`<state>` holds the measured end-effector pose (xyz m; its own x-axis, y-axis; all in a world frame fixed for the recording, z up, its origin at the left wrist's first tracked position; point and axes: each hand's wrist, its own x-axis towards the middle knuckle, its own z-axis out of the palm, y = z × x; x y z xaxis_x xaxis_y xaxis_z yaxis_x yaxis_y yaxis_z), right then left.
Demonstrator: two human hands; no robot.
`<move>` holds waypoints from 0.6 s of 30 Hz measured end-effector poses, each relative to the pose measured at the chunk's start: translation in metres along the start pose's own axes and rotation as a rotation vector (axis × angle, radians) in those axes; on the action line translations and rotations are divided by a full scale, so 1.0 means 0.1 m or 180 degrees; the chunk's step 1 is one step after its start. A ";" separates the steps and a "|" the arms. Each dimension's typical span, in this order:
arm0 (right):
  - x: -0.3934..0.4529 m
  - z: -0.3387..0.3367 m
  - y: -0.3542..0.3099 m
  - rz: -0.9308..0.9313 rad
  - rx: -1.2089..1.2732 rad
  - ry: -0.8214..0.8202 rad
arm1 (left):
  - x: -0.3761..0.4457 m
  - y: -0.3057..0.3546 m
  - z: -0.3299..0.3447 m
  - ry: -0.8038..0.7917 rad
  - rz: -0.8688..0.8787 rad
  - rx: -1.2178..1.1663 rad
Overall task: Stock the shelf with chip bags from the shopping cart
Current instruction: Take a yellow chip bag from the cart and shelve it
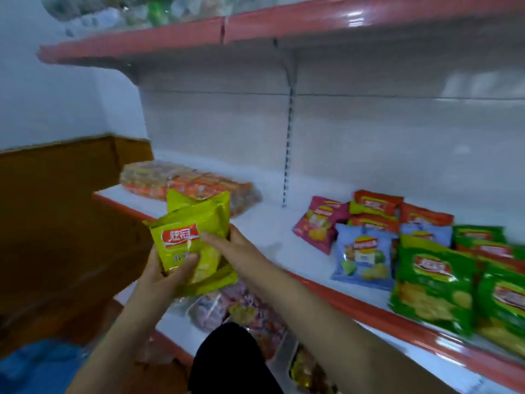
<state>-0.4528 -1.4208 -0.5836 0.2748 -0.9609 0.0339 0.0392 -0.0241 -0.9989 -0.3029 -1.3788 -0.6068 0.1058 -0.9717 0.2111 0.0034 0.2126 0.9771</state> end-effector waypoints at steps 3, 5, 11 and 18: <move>0.02 -0.58 -0.14 0.0091 -0.0378 0.0496 | 0.32 -0.09 0.40 -0.0461 -0.0112 -0.0085; 0.06 -0.96 -0.22 0.0162 -0.0766 0.0901 | 0.53 -0.17 0.66 -0.0708 -0.0173 -0.0091; 0.23 -1.93 -0.45 -0.0129 -0.1831 0.1611 | 1.07 -0.45 1.33 -0.1465 -0.0037 0.0198; 0.51 -2.52 -0.60 -0.0132 -0.3799 0.0913 | 1.43 -0.64 1.63 -0.2012 -0.0052 0.0732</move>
<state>-0.6834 -1.5376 -0.5294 0.0673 -0.9756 0.2088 -0.9024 -0.1488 -0.4043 -0.4497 -1.5482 -0.6349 -0.4953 -0.8627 0.1024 -0.2193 0.2382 0.9461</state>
